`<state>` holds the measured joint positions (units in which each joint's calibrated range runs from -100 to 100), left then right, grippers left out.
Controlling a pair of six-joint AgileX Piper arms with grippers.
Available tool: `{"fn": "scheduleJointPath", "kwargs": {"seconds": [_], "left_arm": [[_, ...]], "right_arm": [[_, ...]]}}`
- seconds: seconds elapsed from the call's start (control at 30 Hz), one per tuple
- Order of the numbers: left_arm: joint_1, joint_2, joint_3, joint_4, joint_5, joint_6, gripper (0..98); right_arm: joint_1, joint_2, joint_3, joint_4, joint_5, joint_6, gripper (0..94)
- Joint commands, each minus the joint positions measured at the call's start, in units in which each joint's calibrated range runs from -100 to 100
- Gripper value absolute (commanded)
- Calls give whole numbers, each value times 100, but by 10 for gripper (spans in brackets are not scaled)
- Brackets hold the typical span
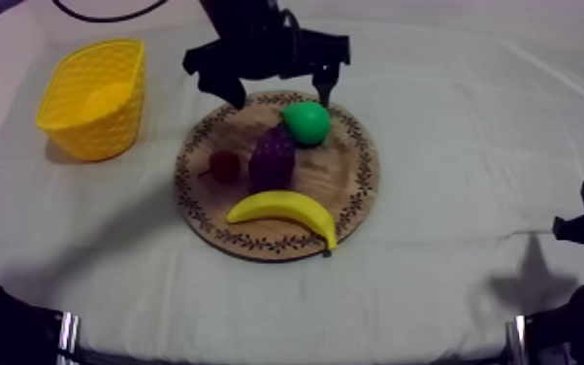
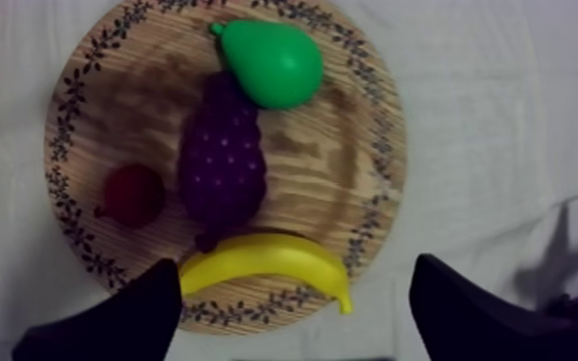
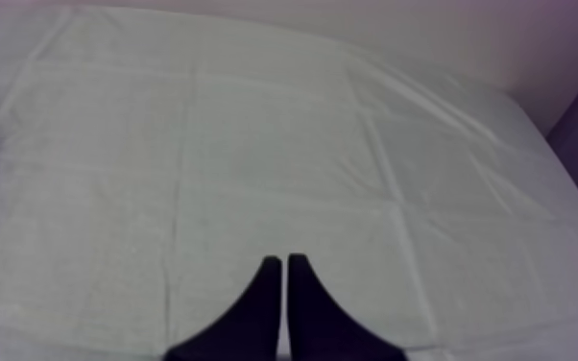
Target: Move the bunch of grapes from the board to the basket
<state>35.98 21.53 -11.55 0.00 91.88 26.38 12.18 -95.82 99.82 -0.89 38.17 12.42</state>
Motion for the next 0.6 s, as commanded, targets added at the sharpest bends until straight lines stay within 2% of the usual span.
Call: {"fn": "scheduleJointPath", "kwargs": {"seconds": [0.0, 0.57], "left_arm": [[-33, 246, 30, -6, -88, -39, 903], [-319, 1548, -208, 62, -539, -347, 916]], "right_arm": [[0, -2, -5, -1, -3, 1, 3], [0, -2, -5, -1, -3, 1, 3]]}}
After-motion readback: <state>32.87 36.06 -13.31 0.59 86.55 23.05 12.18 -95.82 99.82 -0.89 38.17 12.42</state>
